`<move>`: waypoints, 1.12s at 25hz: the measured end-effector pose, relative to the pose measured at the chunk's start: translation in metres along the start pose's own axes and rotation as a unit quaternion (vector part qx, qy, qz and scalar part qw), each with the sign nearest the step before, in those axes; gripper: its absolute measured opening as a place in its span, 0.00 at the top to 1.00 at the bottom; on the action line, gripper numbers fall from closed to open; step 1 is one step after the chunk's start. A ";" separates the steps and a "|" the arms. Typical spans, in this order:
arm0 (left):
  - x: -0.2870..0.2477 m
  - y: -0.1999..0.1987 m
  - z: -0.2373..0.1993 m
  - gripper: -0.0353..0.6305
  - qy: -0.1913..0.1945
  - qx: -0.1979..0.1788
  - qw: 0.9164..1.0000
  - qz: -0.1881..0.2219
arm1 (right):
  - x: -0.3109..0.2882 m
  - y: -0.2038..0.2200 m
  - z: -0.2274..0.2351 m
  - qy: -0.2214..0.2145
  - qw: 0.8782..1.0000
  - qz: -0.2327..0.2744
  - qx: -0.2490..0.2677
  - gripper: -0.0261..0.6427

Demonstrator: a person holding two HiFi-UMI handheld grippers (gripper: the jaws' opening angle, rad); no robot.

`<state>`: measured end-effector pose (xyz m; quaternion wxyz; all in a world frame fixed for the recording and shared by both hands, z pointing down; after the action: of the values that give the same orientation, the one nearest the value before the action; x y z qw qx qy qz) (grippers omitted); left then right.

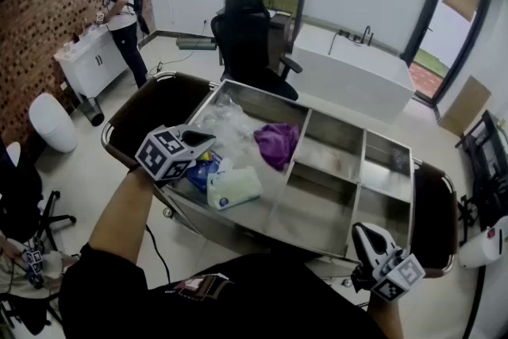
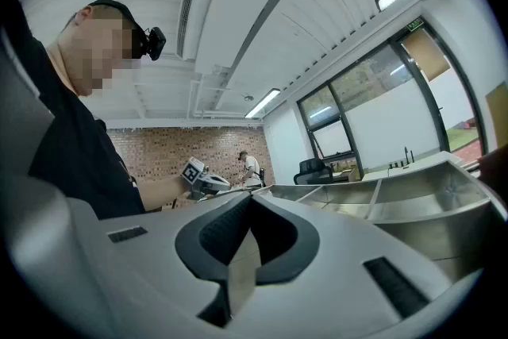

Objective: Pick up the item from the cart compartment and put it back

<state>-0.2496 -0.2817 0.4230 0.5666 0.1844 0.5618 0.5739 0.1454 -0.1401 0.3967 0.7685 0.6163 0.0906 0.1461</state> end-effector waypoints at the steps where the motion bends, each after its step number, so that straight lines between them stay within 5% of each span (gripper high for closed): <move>1: -0.008 0.013 -0.007 0.96 -0.010 -0.036 0.999 -0.038 | 0.000 0.000 0.000 0.000 1.000 -0.001 0.001 0.97; 3: -0.023 0.037 -0.016 0.90 -0.019 -0.108 0.988 -0.112 | 0.000 -0.002 -0.001 0.002 1.000 -0.001 0.002 0.97; 4: -0.028 0.046 -0.016 0.75 -0.012 -0.145 0.978 -0.147 | 0.001 -0.002 -0.001 0.004 1.000 0.000 0.003 0.97; 6: -0.036 0.066 -0.011 0.58 0.012 -0.224 0.948 -0.225 | 0.004 -0.003 -0.001 0.009 1.000 0.005 0.003 0.97; 8: -0.040 0.086 -0.012 0.58 0.015 -0.274 0.917 -0.288 | 0.007 -0.003 -0.002 0.013 1.000 0.009 0.003 0.97; 12: -0.044 0.102 -0.013 0.58 0.012 -0.296 0.893 -0.337 | 0.010 -0.004 -0.004 0.016 1.000 0.013 0.005 0.97; 21: -0.058 0.120 -0.012 0.59 0.002 -0.318 0.876 -0.363 | 0.013 -0.004 -0.006 0.020 1.000 0.013 0.007 0.97; 24: -0.060 0.119 -0.012 0.74 -0.011 -0.342 0.870 -0.354 | 0.012 -0.004 -0.007 0.017 1.000 0.014 0.008 0.97; 26: -0.060 0.105 -0.014 0.81 -0.028 -0.344 0.883 -0.319 | 0.012 -0.005 -0.007 0.016 1.000 0.014 0.009 0.97; 28: -0.054 0.071 -0.015 0.85 -0.060 -0.320 0.912 -0.251 | 0.012 -0.005 -0.007 0.016 1.000 0.013 0.010 0.97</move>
<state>-0.2783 -0.3152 0.5016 0.7529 -0.1200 0.3406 0.5502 0.1555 -0.1308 0.3907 0.7586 0.6230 0.0960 0.1648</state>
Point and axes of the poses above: the fingertips, and each gripper's own axes: x backward along the fingers, z to its right, y out of its underside, the point moved 3 cm from there along x, backward along the fingers, and after that the axes turned 15 degrees about -y, right-handed, at the moved point
